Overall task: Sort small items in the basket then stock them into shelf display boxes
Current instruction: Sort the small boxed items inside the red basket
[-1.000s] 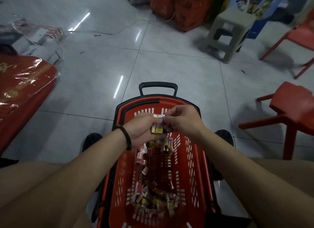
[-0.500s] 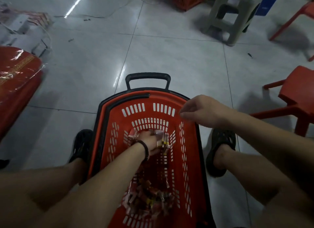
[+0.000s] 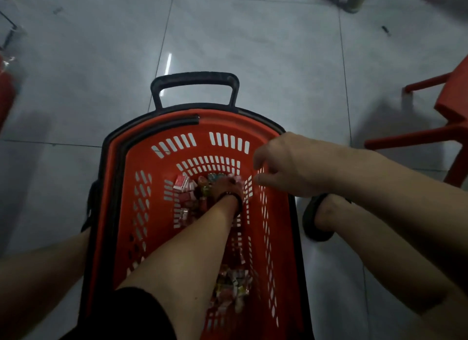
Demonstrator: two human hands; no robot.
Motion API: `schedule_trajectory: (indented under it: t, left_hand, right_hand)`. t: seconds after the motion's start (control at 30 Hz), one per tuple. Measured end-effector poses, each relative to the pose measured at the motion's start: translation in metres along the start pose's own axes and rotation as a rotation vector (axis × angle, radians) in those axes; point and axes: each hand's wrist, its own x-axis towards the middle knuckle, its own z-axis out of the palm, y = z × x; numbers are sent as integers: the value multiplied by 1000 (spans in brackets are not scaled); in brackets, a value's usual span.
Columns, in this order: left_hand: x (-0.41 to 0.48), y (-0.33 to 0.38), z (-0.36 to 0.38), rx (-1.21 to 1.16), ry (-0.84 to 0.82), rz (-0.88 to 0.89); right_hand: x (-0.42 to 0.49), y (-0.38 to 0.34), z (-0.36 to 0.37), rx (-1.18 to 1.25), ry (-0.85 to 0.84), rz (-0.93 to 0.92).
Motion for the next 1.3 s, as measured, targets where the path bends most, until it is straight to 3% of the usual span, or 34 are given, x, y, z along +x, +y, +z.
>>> schedule_trajectory:
  t: [0.07,0.3,0.37,0.43,0.5,0.57,0.67,0.9,1.0,1.1,1.17,1.3]
  left_hand:
    - [-2,-3,3,-31,107,7]
    - [-18,-32,-7,96,228,269]
    - [-31,-53,-8,109,127,377]
    - [-44,-88,-3,257,-167,384]
    - [-58,-123,5,455,-439,389]
    - [-68,-146,10,744,-545,450]
    - [-78,-155,13,1026,-598,516]
    - [-89,-151,23,1051,-658,378]
    - [-79,-146,24,1082,-752,279]
    - [-65,-156,34,1163,-727,258]
    - [-72,-159,36,1219,-691,264]
    - [-102,-159,32,1219,-654,441]
  right_hand:
    - [1,-4,3,-65,-1,-24]
    - [2,-5,13,-161,58,-26]
    - [0,-9,16,-140,85,-43]
    - [-3,-18,20,-118,104,-76]
    - [-6,-27,27,-89,104,-100]
    - [-9,-34,36,-113,143,-87]
    - [-11,-40,52,-187,296,-70]
    - [-13,-50,86,-146,451,-103]
    - [-11,-51,84,-121,462,-81]
    - [-9,-51,86,-125,451,-74]
    - [-8,-50,87,-125,449,-68]
    - [-6,-48,89,-130,451,-68]
